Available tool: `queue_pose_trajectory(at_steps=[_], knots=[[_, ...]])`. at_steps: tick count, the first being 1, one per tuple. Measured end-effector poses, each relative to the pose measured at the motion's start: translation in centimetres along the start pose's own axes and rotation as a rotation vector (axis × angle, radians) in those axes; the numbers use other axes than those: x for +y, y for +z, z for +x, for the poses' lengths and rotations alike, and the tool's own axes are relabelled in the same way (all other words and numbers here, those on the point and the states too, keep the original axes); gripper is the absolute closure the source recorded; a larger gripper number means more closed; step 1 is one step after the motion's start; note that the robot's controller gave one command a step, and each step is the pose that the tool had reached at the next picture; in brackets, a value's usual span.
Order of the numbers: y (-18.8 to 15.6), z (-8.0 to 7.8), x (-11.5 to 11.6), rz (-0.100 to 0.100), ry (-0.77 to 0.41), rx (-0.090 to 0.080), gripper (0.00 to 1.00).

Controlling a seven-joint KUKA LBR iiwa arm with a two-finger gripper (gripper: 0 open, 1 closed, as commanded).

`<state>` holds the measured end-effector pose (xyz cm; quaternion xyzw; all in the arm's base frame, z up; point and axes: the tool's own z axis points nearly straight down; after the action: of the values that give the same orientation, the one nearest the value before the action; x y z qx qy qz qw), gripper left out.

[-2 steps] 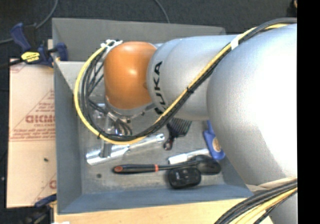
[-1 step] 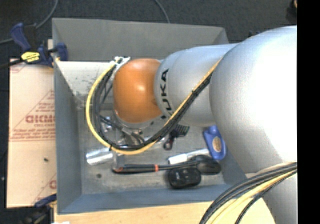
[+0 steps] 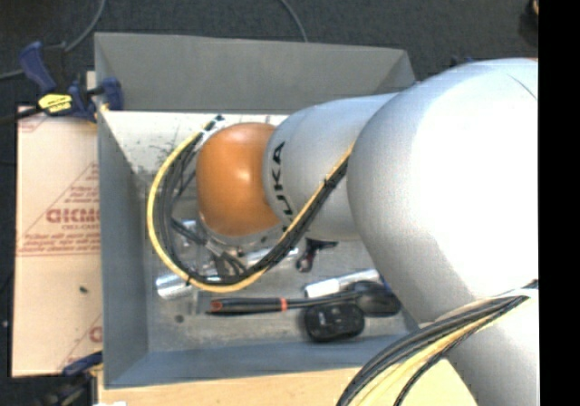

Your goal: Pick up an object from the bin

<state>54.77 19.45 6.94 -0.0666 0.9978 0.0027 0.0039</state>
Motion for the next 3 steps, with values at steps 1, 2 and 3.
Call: queue_pose_trajectory(at_steps=[1,2,3], knots=[[-0.08,-2.57,-0.64,0.002,-0.052,0.001,1.0],[-0.08,-2.57,-0.64,0.001,-0.052,0.001,1.0],[-0.78,-2.32,-0.67,0.003,-0.052,0.009,1.0]])
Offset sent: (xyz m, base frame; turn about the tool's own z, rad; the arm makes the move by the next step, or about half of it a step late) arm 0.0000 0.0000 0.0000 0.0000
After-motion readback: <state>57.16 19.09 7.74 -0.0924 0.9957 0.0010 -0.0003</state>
